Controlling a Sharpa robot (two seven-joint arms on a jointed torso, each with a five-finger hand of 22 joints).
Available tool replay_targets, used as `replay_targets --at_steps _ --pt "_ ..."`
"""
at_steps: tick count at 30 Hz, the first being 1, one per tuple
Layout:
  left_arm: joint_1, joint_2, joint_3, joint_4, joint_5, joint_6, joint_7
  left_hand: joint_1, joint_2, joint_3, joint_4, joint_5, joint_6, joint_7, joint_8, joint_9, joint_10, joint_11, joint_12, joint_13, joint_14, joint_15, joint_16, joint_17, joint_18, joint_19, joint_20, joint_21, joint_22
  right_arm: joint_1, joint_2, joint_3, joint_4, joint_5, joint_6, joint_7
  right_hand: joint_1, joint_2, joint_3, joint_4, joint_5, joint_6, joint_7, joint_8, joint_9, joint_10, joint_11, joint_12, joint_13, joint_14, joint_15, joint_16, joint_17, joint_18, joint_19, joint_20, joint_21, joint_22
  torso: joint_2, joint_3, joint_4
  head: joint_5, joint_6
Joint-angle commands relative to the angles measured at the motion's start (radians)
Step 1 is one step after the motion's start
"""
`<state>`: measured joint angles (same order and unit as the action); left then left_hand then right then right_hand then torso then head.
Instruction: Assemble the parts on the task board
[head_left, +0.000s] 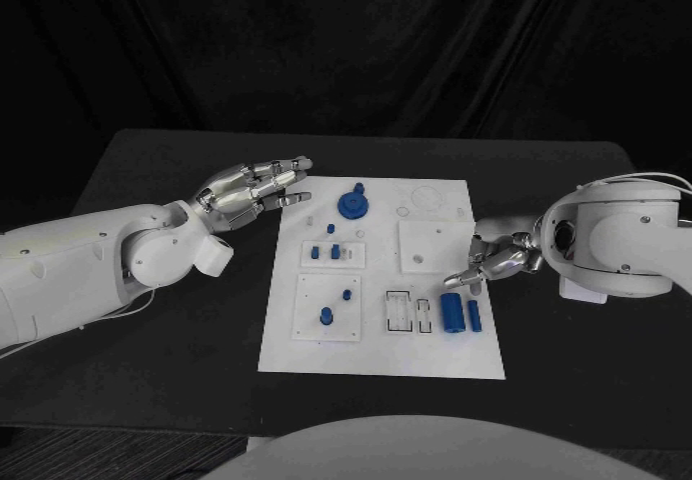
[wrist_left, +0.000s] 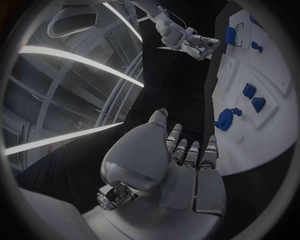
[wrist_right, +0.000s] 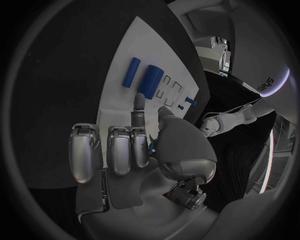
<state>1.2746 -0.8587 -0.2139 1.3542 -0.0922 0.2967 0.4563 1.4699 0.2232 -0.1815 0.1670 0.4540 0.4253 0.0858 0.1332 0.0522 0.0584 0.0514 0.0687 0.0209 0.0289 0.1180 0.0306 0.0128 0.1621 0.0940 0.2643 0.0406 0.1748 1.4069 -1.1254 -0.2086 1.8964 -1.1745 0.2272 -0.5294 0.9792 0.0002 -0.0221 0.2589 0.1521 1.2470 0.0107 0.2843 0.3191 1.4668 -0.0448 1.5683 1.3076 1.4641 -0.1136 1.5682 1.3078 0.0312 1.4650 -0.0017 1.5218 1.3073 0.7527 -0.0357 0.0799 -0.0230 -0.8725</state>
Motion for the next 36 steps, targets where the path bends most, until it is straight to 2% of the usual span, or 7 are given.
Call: replay_targets --at_steps 1,11,18,21,30,34,36 --pt "-0.003 0.001 0.001 0.000 0.000 0.013 0.012 0.000 0.007 -0.001 0.005 0.003 0.006 -0.001 0.006 0.001 0.001 0.004 0.003 0.001 0.004 0.006 0.006 0.001 0.019 0.004 -0.001 0.006 0.000 -0.007 -0.002 0.000 0.012 0.022 -0.002 -0.030 0.013 0.000 -0.002 -0.006 -0.013 -0.002 0.001 -0.005 0.002 0.104 -0.006 0.002 0.263 0.107 -0.007 0.003 0.263 -0.019 0.086 -0.005 0.002 0.248 0.000 0.0000 0.0003 -0.006 0.000" --pt "-0.006 0.005 0.001 -0.002 0.000 0.016 0.012 0.000 0.008 0.000 0.005 0.004 0.005 0.000 0.005 0.001 0.001 0.005 0.003 0.001 0.004 0.006 0.006 0.001 0.019 0.004 -0.001 0.005 0.000 -0.035 -0.005 0.000 0.021 0.023 0.014 -0.057 0.016 0.001 -0.007 -0.007 -0.033 -0.008 0.003 -0.014 0.006 0.104 -0.005 0.002 0.263 0.107 -0.005 0.003 0.263 -0.021 0.087 -0.004 0.006 0.250 0.001 0.0020 0.0011 -0.007 0.000" --pt "-0.008 0.005 0.001 -0.003 0.000 0.017 0.011 0.000 0.008 0.000 0.005 0.004 0.005 0.000 0.005 0.001 0.001 0.005 0.003 0.001 0.004 0.006 0.006 0.001 0.019 0.004 -0.001 0.005 0.000 -0.054 0.005 0.000 0.014 0.018 0.013 -0.062 0.019 0.001 -0.009 -0.008 -0.040 -0.013 0.004 -0.018 0.008 0.104 -0.004 0.002 0.263 0.107 -0.004 0.003 0.263 -0.019 0.085 -0.004 0.001 0.248 0.001 -0.0007 0.0010 -0.005 0.000" --pt "-0.008 0.005 0.001 -0.003 0.000 0.018 0.011 0.000 0.008 0.000 0.005 0.004 0.005 0.000 0.005 0.001 0.001 0.005 0.003 0.001 0.004 0.006 0.006 0.001 0.019 0.004 -0.001 0.005 0.000 -0.062 0.012 0.000 0.009 0.014 0.013 -0.061 0.021 0.001 -0.009 -0.010 -0.042 -0.014 0.005 -0.019 0.009 0.104 -0.004 0.002 0.263 0.107 -0.004 0.003 0.263 -0.019 0.085 -0.003 0.002 0.248 0.001 0.0002 0.0007 -0.005 0.000" --pt "-0.009 0.005 0.001 -0.003 0.000 0.021 0.010 0.001 0.010 0.001 0.006 0.004 0.004 0.001 0.005 0.000 0.000 0.006 0.002 0.001 0.003 0.006 0.006 0.001 0.019 0.004 -0.001 0.005 -0.002 -0.086 0.041 0.000 -0.004 0.010 -0.034 -0.036 0.029 0.007 -0.007 -0.014 -0.042 -0.010 0.004 -0.018 0.014 0.104 -0.004 0.002 0.263 0.107 -0.004 0.003 0.263 -0.018 0.083 -0.003 -0.002 0.247 0.001 0.0013 0.0013 -0.007 0.000" --pt "-0.009 0.006 0.001 -0.003 0.000 0.021 0.010 0.001 0.010 0.001 0.006 0.004 0.004 0.001 0.005 0.000 0.000 0.006 0.002 0.001 0.003 0.006 0.006 0.001 0.019 0.004 -0.001 0.005 -0.002 -0.094 0.053 0.000 -0.011 0.009 -0.049 -0.034 0.043 0.009 -0.006 -0.025 -0.038 -0.016 0.004 -0.023 0.021 0.104 -0.004 0.002 0.263 0.107 -0.004 0.003 0.263 -0.017 0.080 -0.002 -0.007 0.245 0.001 0.0013 0.0019 -0.005 0.000" --pt "-0.009 0.007 0.001 -0.003 0.000 0.022 0.009 0.001 0.010 0.001 0.006 0.004 0.004 0.001 0.005 0.000 0.000 0.006 0.002 0.001 0.003 0.006 0.006 0.001 0.019 0.004 -0.001 0.005 -0.002 -0.096 0.058 0.000 -0.014 0.007 -0.050 -0.036 0.065 0.009 -0.005 -0.041 -0.028 -0.028 0.007 -0.030 0.029 0.104 -0.002 0.002 0.263 0.107 -0.002 0.003 0.263 -0.016 0.079 -0.001 -0.008 0.244 0.001 0.0011 0.0018 -0.003 0.000"
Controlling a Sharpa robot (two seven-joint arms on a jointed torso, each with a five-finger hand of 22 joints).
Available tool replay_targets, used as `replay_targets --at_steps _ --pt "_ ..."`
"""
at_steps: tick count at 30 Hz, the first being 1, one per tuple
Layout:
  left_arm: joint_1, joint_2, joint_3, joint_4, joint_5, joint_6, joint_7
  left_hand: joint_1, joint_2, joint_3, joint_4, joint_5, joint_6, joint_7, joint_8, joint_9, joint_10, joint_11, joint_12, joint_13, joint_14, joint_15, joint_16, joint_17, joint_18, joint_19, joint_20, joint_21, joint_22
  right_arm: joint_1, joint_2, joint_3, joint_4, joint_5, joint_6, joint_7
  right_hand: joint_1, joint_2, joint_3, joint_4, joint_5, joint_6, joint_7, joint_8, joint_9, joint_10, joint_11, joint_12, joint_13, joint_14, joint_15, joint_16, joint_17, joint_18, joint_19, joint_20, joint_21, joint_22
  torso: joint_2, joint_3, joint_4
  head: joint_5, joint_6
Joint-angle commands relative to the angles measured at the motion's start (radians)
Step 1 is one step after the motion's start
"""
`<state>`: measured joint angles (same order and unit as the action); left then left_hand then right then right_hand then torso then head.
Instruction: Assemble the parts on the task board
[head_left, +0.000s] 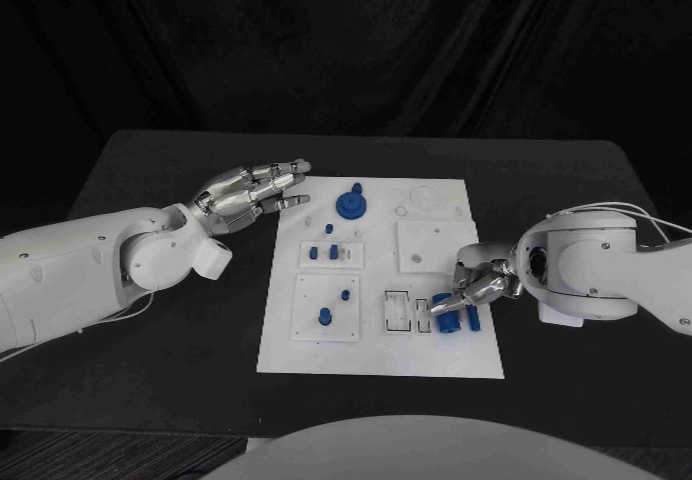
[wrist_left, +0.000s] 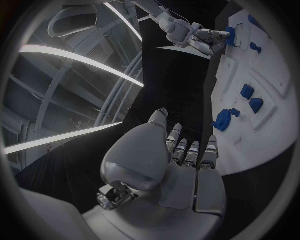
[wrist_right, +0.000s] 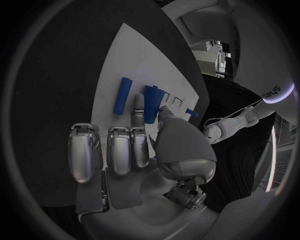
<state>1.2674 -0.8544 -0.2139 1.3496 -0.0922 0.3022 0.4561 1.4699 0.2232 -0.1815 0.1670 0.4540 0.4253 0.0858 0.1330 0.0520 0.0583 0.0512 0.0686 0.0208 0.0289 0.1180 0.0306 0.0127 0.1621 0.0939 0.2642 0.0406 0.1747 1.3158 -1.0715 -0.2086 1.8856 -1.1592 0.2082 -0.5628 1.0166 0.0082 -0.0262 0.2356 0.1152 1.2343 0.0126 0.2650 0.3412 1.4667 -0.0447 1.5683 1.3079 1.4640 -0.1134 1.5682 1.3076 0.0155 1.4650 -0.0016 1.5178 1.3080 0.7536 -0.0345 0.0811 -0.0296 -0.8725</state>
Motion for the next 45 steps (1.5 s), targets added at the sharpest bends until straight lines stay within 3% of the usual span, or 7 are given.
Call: replay_targets --at_steps 1,18,27,29,39,42,45 --pt "-0.002 0.002 0.001 0.001 0.000 0.017 0.009 0.001 0.010 0.001 0.006 0.004 0.004 0.001 0.005 0.000 0.000 0.006 0.002 0.001 0.004 0.006 0.006 0.001 0.019 0.004 -0.001 0.005 -0.002 -0.006 0.007 0.000 -0.005 -0.008 -0.030 -0.006 0.032 0.002 0.000 -0.021 0.011 -0.018 0.006 -0.012 0.008 0.104 -0.001 0.002 0.263 0.107 -0.002 0.003 0.263 -0.001 0.079 -0.001 -0.004 0.244 0.000 -0.0002 -0.0001 0.005 0.000" --pt "-0.003 0.001 0.001 0.001 0.000 0.024 0.004 0.002 0.012 0.003 0.007 0.003 0.005 0.004 0.007 0.000 0.004 0.011 0.008 0.002 0.007 0.010 0.010 0.002 0.020 0.011 0.001 0.009 0.006 -0.024 0.035 0.000 -0.012 -0.025 0.012 -0.042 0.222 -0.003 0.066 -0.183 0.255 -0.160 0.043 -0.075 0.039 0.104 0.030 0.002 0.263 0.107 0.021 0.003 0.263 -0.001 0.079 0.018 -0.001 0.244 0.000 0.0002 0.0011 0.006 0.000" --pt "-0.003 0.002 0.001 0.000 0.000 0.029 -0.002 0.003 0.013 0.003 0.007 0.003 0.005 0.006 0.007 0.000 0.007 0.013 0.010 0.003 0.008 0.011 0.011 0.003 0.020 0.011 0.001 0.009 0.005 -0.026 0.035 0.000 -0.013 -0.012 -0.031 -0.022 0.215 -0.001 0.160 -0.250 0.673 -0.276 0.070 -0.016 0.120 0.104 0.052 0.002 0.263 0.106 0.047 0.000 0.258 0.001 0.075 0.042 -0.009 0.241 0.000 0.0004 -0.0005 0.009 0.000" --pt "-0.003 0.002 0.001 0.000 0.000 0.030 -0.004 0.003 0.013 0.003 0.007 0.003 0.004 0.007 0.007 0.000 0.008 0.014 0.012 0.003 0.008 0.011 0.011 0.003 0.020 0.011 0.001 0.009 0.005 -0.026 0.034 0.000 -0.013 -0.002 -0.045 -0.017 0.203 -0.003 0.187 -0.262 0.713 -0.295 0.073 -0.001 0.137 0.104 0.055 0.002 0.263 0.106 0.049 0.000 0.259 0.001 0.074 0.046 -0.010 0.241 0.000 0.0007 0.0001 0.010 0.000" --pt "-0.004 0.002 0.001 0.000 0.000 0.034 -0.009 0.004 0.014 0.005 0.008 0.003 0.003 0.010 0.007 0.000 0.014 0.019 0.018 0.005 0.012 0.016 0.016 0.004 0.020 0.013 0.002 0.010 0.005 -0.026 0.033 0.000 -0.016 0.038 -0.082 -0.044 0.141 -0.015 0.268 -0.305 0.729 -0.425 0.093 0.068 0.216 0.104 0.070 0.002 0.263 0.102 0.068 -0.008 0.242 0.005 0.067 0.063 -0.023 0.236 0.000 -0.0001 -0.0002 0.016 0.000" --pt "-0.004 0.002 0.001 -0.001 0.000 0.035 -0.011 0.004 0.014 0.005 0.008 0.003 0.003 0.010 0.007 0.000 0.015 0.020 0.019 0.005 0.013 0.018 0.017 0.004 0.020 0.013 0.002 0.011 0.005 -0.026 0.033 0.000 -0.016 0.040 -0.086 -0.052 0.153 -0.006 0.275 -0.336 0.600 -0.477 0.096 0.120 0.261 0.104 0.074 0.002 0.263 0.102 0.072 -0.009 0.240 0.005 0.066 0.068 -0.024 0.235 0.000 -0.0001 -0.0007 0.019 0.000" --pt "-0.004 0.002 0.001 -0.001 0.000 0.038 -0.014 0.004 0.014 0.005 0.009 0.003 0.003 0.011 0.007 0.000 0.018 0.021 0.021 0.005 0.015 0.020 0.019 0.005 0.020 0.014 0.003 0.011 0.005 -0.026 0.034 0.000 -0.015 0.042 -0.099 -0.056 0.165 0.000 0.282 -0.355 0.557 -0.501 0.097 0.153 0.284 0.104 0.076 0.002 0.263 0.101 0.073 -0.010 0.238 0.005 0.067 0.069 -0.024 0.235 0.000 -0.0006 -0.0003 0.019 0.000"
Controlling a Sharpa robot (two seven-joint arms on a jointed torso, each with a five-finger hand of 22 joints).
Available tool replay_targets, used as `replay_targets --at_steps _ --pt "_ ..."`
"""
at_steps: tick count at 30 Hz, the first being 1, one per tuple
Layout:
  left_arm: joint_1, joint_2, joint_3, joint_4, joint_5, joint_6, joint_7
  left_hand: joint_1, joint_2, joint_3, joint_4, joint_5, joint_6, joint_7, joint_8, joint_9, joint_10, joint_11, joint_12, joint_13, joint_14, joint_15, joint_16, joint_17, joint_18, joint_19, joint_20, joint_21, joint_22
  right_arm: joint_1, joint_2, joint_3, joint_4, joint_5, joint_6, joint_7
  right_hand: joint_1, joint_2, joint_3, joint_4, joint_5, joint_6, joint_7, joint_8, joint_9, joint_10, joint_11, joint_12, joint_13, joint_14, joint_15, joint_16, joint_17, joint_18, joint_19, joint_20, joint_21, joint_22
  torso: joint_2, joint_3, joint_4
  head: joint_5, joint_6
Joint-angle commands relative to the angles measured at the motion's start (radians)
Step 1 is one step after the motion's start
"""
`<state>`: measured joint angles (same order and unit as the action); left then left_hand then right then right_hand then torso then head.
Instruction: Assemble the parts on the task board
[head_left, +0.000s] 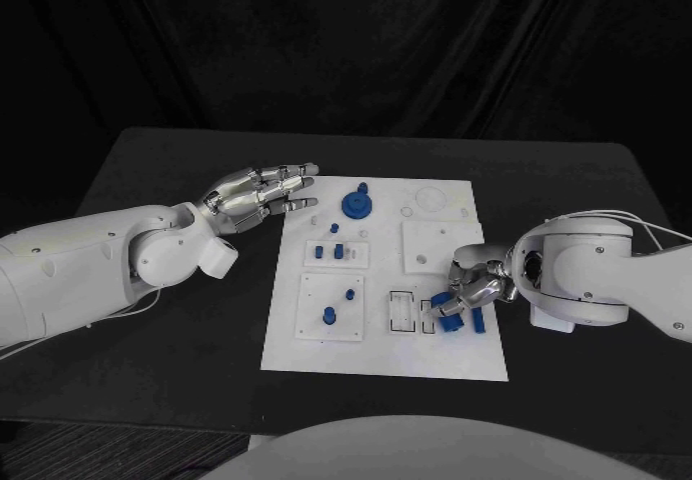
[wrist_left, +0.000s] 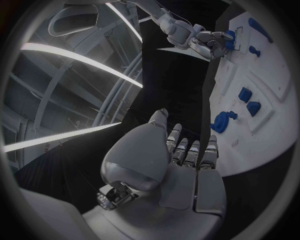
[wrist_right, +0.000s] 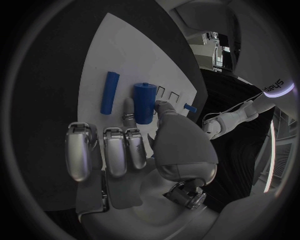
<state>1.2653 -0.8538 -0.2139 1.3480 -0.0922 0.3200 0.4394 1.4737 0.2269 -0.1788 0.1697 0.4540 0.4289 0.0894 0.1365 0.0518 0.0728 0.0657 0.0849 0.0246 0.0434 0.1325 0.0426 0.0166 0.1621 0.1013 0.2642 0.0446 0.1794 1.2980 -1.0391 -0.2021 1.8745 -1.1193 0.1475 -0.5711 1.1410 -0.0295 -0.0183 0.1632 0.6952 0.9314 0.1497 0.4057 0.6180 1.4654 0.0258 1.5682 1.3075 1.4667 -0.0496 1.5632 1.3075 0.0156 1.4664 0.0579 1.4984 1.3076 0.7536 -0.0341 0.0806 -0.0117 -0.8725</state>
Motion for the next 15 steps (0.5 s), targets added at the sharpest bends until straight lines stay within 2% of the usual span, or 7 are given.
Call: replay_targets --at_steps 1,2,6,8,15 --pt "-0.002 0.002 0.001 0.001 0.000 0.021 0.002 0.000 0.010 0.002 0.006 0.003 -0.001 0.007 0.004 0.000 0.003 0.006 0.004 0.001 0.001 0.006 0.007 0.001 0.020 0.006 0.003 0.007 0.000 -0.008 0.002 -0.006 -0.003 0.002 -0.044 -0.046 0.045 0.040 0.285 -0.291 -0.059 -0.205 -0.040 0.027 0.016 0.105 0.007 0.003 0.263 0.099 0.009 -0.004 0.240 0.005 0.065 0.010 -0.004 0.236 0.000 -0.0010 0.0002 0.001 0.000" --pt "-0.002 0.002 0.001 0.000 0.000 0.022 0.002 0.000 0.011 0.003 0.006 0.003 -0.001 0.008 0.004 0.000 0.004 0.007 0.005 0.001 0.002 0.007 0.007 0.001 0.020 0.007 0.003 0.007 0.001 -0.008 0.001 -0.006 -0.003 0.003 -0.052 -0.044 0.048 0.044 0.294 -0.296 -0.065 -0.205 -0.040 0.038 0.022 0.105 0.005 0.003 0.263 0.099 0.009 -0.004 0.240 0.005 0.066 0.010 -0.003 0.236 0.000 -0.0009 0.0004 0.001 0.000" --pt "-0.003 0.001 0.001 0.000 0.000 0.022 0.001 0.000 0.011 0.003 0.007 0.004 -0.001 0.009 0.004 0.000 0.006 0.008 0.007 0.002 0.002 0.007 0.008 0.001 0.020 0.007 0.003 0.007 0.001 -0.008 -0.005 -0.006 0.001 0.027 -0.086 -0.034 0.040 0.049 0.330 -0.311 0.000 -0.195 -0.046 0.088 0.045 0.105 0.001 0.003 0.263 0.099 0.005 -0.003 0.240 0.004 0.068 0.007 0.001 0.238 0.000 -0.0005 0.0006 0.004 0.000" --pt "-0.003 0.001 0.001 0.000 0.000 0.022 0.001 0.001 0.012 0.003 0.007 0.004 -0.001 0.009 0.004 0.000 0.007 0.009 0.008 0.002 0.002 0.007 0.008 0.001 0.020 0.007 0.003 0.007 0.001 -0.008 -0.011 -0.006 0.005 0.059 -0.104 -0.029 0.032 0.048 0.341 -0.315 0.019 -0.192 -0.048 0.104 0.052 0.105 -0.001 0.003 0.263 0.098 0.003 -0.006 0.235 0.004 0.068 0.005 0.002 0.238 0.000 -0.0002 0.0003 0.006 0.000" --pt "-0.003 0.000 0.001 0.000 0.000 0.021 -0.001 0.001 0.012 0.004 0.008 0.004 -0.002 0.010 0.004 0.000 0.013 0.012 0.014 0.004 0.003 0.007 0.009 0.001 0.020 0.008 0.004 0.008 0.001 0.003 -0.040 -0.006 0.030 0.150 -0.153 -0.015 0.014 0.046 0.365 -0.326 0.054 -0.177 -0.055 0.136 0.063 0.105 -0.008 0.003 0.263 0.097 -0.002 -0.009 0.228 0.003 0.069 0.000 0.004 0.239 -0.001 -0.0003 0.0006 0.008 0.000"
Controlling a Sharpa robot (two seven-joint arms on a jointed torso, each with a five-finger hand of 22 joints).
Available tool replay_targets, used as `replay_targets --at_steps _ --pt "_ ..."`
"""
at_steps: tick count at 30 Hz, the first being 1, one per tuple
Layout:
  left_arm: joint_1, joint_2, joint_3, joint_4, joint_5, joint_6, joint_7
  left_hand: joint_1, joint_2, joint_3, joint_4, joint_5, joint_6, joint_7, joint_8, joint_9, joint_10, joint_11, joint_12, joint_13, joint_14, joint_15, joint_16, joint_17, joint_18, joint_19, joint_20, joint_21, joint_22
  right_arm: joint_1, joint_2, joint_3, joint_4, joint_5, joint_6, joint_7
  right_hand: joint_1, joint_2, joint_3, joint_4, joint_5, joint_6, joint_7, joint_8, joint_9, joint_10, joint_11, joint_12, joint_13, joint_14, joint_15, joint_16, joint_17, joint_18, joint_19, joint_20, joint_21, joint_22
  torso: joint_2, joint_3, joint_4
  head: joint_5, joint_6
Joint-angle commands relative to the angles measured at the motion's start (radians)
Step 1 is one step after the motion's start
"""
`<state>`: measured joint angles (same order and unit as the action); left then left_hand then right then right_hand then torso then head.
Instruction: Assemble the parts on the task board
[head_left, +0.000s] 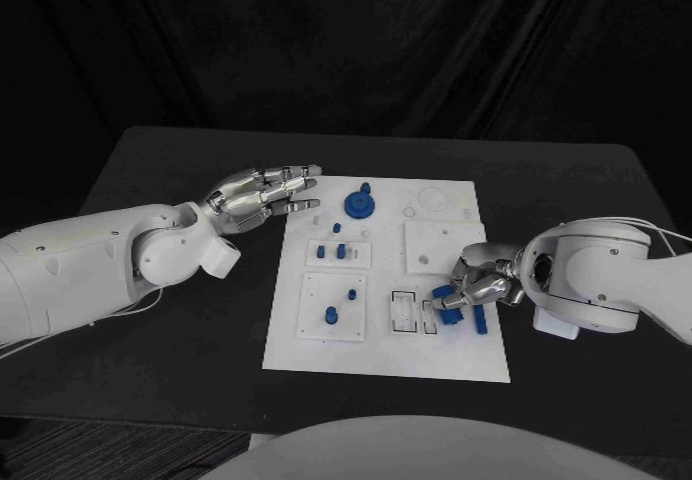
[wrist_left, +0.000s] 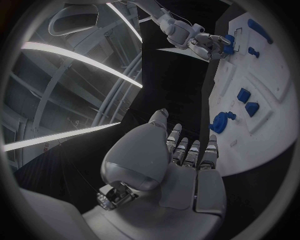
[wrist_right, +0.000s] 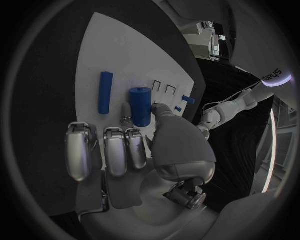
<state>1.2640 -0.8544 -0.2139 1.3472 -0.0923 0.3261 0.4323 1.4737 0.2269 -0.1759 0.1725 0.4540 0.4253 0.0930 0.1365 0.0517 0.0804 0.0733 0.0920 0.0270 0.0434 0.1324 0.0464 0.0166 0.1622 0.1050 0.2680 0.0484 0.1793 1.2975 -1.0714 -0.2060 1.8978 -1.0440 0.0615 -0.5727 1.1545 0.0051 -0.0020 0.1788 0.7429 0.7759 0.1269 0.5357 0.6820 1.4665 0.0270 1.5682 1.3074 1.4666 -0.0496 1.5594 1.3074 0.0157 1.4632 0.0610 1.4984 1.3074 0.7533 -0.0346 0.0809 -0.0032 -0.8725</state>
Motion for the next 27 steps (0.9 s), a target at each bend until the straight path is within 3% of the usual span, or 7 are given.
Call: replay_targets --at_steps 1,11,20,27 --pt "-0.002 0.001 0.001 0.001 0.000 0.015 0.006 0.001 0.012 0.001 0.005 0.004 0.002 0.007 0.004 0.000 0.005 0.004 0.007 0.001 0.003 0.007 0.005 0.001 0.020 0.004 0.000 0.004 0.001 0.009 -0.011 -0.002 0.011 0.086 -0.073 -0.012 0.000 0.012 0.351 -0.343 0.009 -0.020 -0.033 0.008 0.000 0.104 -0.010 0.003 0.263 0.096 -0.002 -0.006 0.227 0.003 0.072 -0.003 0.003 0.239 0.000 0.0002 0.0006 -0.001 0.000" --pt "-0.002 0.004 0.001 0.000 0.000 0.013 0.006 0.001 0.013 0.001 0.005 0.004 0.001 0.007 0.004 0.000 0.009 0.005 0.011 0.002 0.003 0.007 0.005 0.001 0.020 0.005 0.000 0.004 0.001 0.058 -0.031 -0.002 0.048 0.212 -0.100 -0.007 -0.005 0.010 0.363 -0.351 0.023 -0.018 -0.034 0.014 0.000 0.104 -0.011 0.003 0.263 0.096 -0.004 -0.007 0.223 0.003 0.073 -0.005 0.005 0.239 0.000 -0.0007 0.0007 -0.002 0.000" --pt "-0.002 0.004 0.001 -0.002 0.000 0.012 0.005 0.001 0.013 0.002 0.005 0.004 0.000 0.007 0.004 0.000 0.010 0.005 0.012 0.003 0.003 0.007 0.005 0.001 0.020 0.005 0.000 0.004 0.001 0.064 -0.012 -0.002 0.039 0.303 -0.084 -0.009 -0.017 0.013 0.374 -0.351 0.040 -0.021 -0.033 0.013 -0.004 0.104 -0.011 0.003 0.263 0.095 -0.004 -0.008 0.221 0.003 0.072 -0.006 0.003 0.238 0.000 -0.0030 0.0008 -0.002 0.000" --pt "-0.002 0.008 0.001 -0.003 0.000 0.014 0.004 0.001 0.013 0.002 0.006 0.004 0.000 0.008 0.004 0.000 0.012 0.006 0.013 0.003 0.003 0.006 0.005 0.001 0.020 0.005 0.000 0.004 0.001 0.057 0.010 -0.002 0.024 0.333 -0.070 -0.019 -0.031 0.014 0.377 -0.346 0.039 -0.025 -0.032 0.012 -0.007 0.104 -0.010 0.003 0.263 0.095 -0.004 -0.009 0.218 0.004 0.071 -0.006 0.002 0.238 0.001 -0.0019 0.0025 -0.009 0.000"
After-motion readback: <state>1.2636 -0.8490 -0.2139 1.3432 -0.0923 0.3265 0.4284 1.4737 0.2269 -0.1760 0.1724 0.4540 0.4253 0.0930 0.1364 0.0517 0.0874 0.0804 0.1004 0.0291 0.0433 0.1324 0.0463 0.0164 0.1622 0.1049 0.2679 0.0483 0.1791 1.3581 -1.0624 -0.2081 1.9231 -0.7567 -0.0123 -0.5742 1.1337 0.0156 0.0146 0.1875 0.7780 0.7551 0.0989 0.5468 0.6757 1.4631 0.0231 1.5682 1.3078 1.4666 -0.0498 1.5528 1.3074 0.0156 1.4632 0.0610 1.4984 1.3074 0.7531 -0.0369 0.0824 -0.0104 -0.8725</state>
